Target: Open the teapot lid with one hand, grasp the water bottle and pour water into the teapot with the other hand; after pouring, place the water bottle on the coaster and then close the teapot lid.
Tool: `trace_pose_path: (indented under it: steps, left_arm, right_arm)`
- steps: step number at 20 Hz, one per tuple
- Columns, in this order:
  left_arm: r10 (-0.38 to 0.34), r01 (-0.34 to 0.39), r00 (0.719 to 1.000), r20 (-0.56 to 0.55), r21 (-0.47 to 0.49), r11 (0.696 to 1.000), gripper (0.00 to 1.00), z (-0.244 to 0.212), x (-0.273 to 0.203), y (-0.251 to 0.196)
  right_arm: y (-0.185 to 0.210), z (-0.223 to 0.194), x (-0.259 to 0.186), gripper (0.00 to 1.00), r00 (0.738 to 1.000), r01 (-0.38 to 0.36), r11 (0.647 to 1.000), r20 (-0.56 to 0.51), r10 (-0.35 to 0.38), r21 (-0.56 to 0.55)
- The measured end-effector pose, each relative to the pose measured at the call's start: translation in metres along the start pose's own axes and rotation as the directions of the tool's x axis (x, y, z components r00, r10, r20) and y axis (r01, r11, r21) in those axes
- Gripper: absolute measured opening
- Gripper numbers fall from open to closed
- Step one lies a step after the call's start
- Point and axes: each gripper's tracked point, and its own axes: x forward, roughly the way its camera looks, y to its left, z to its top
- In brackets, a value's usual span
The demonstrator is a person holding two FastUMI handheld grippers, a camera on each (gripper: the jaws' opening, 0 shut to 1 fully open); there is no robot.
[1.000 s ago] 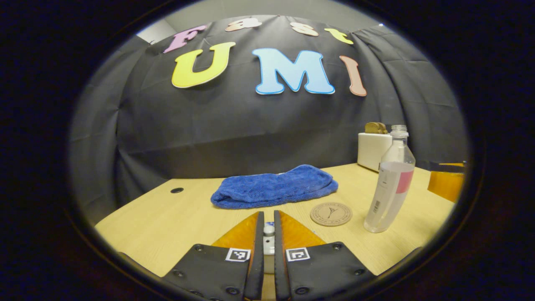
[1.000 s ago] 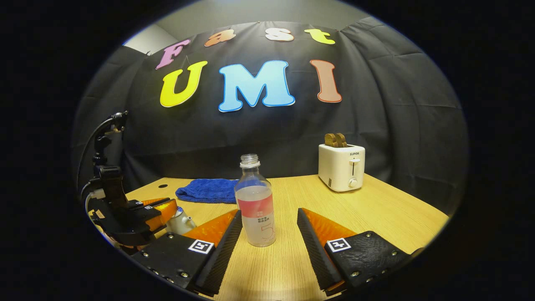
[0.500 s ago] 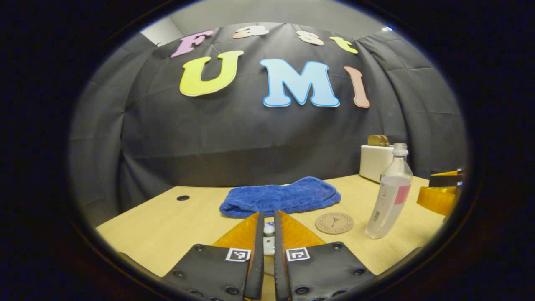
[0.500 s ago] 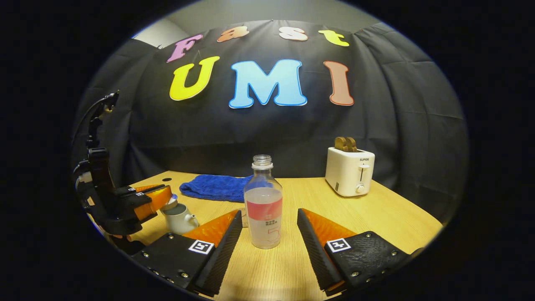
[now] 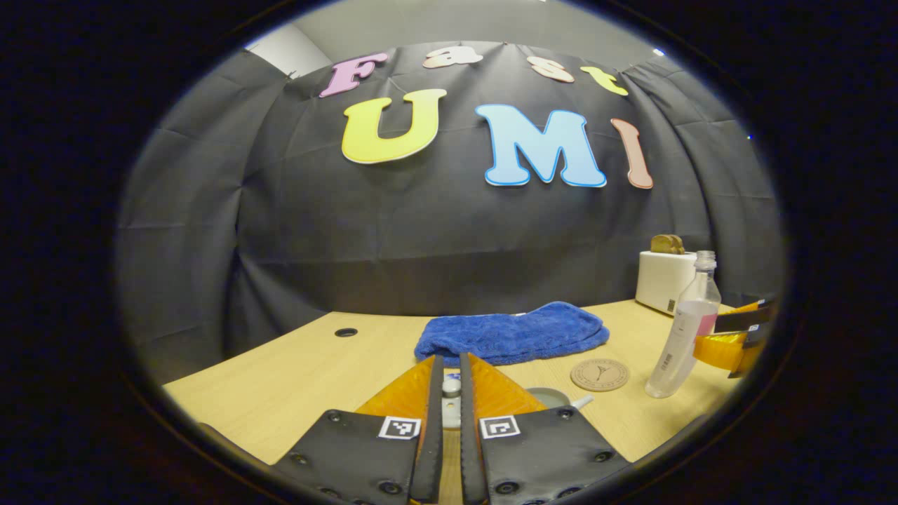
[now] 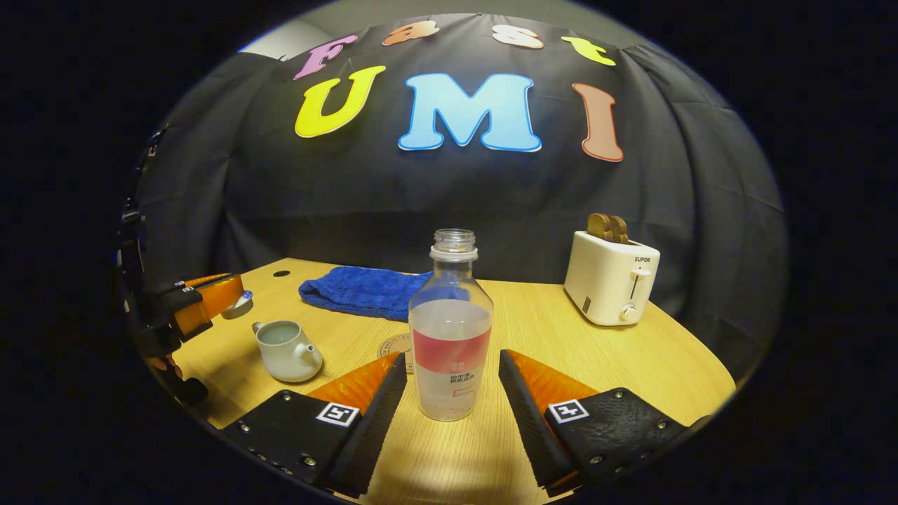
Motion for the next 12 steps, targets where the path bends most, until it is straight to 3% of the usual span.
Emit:
trace_pose_path:
  steps: [8,12]
  left_arm:
    - [0.004,-0.004,1.0,-0.006,-0.006,1.0,0.18,-0.002,0.0,0.004]
    - [0.006,-0.006,1.0,-0.011,-0.018,1.0,0.17,-0.002,0.0,0.006]
  right_arm:
    - [0.002,-0.016,0.032,0.83,0.998,-0.007,1.0,-0.055,0.007,0.009]
    - [-0.003,-0.013,0.035,0.77,0.998,0.022,0.998,-0.057,-0.025,-0.058]
